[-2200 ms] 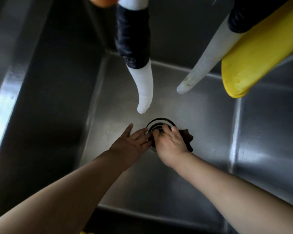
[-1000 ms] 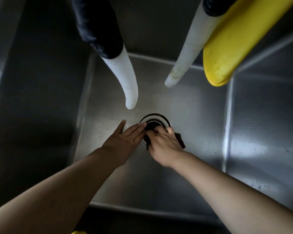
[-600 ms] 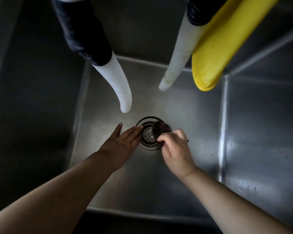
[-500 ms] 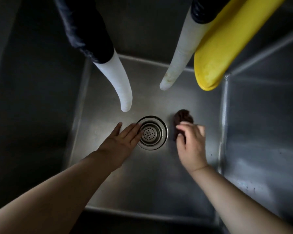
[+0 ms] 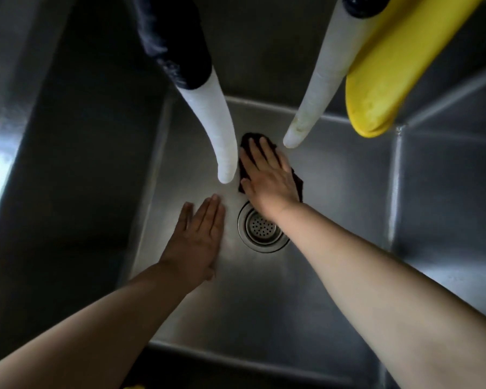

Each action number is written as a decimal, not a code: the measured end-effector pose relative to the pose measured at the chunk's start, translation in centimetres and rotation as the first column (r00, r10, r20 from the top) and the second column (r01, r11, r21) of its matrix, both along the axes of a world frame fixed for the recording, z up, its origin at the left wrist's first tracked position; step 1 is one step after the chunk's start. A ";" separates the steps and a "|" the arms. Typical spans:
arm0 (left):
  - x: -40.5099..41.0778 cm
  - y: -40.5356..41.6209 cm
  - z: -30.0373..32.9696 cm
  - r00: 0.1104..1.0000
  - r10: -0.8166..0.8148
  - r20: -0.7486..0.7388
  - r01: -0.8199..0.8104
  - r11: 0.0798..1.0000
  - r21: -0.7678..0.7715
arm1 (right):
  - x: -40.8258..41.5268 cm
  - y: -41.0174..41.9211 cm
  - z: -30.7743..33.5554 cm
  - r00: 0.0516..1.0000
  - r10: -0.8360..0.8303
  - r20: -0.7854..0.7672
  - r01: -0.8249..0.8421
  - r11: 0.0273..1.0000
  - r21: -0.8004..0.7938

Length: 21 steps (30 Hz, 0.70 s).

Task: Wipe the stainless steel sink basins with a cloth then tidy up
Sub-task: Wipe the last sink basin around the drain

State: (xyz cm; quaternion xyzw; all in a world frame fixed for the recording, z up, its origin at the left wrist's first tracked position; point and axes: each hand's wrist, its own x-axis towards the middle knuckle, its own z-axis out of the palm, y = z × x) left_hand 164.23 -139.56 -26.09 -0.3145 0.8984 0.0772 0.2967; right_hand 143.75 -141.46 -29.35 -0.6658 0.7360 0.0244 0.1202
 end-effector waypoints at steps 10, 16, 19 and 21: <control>4.3 -0.1 3.9 0.987 0.159 0.005 -0.156 0.973 -0.169 | 6.0 10.6 2.3 0.897 0.438 0.069 -0.442 0.894 0.078; 2.8 -1.1 8.4 0.983 0.185 -0.021 -0.186 0.967 -0.174 | 2.5 17.6 4.2 0.910 0.414 -0.010 -0.407 0.899 0.161; 2.8 -2.1 11.4 0.977 0.106 -0.185 -0.139 0.974 -0.177 | -0.4 18.9 4.7 0.958 0.280 -0.065 -0.262 0.944 0.200; 3.2 -3.3 13.6 0.949 0.018 -0.315 -0.096 0.968 -0.233 | -2.0 18.0 4.5 0.978 0.188 -0.087 -0.166 0.963 0.214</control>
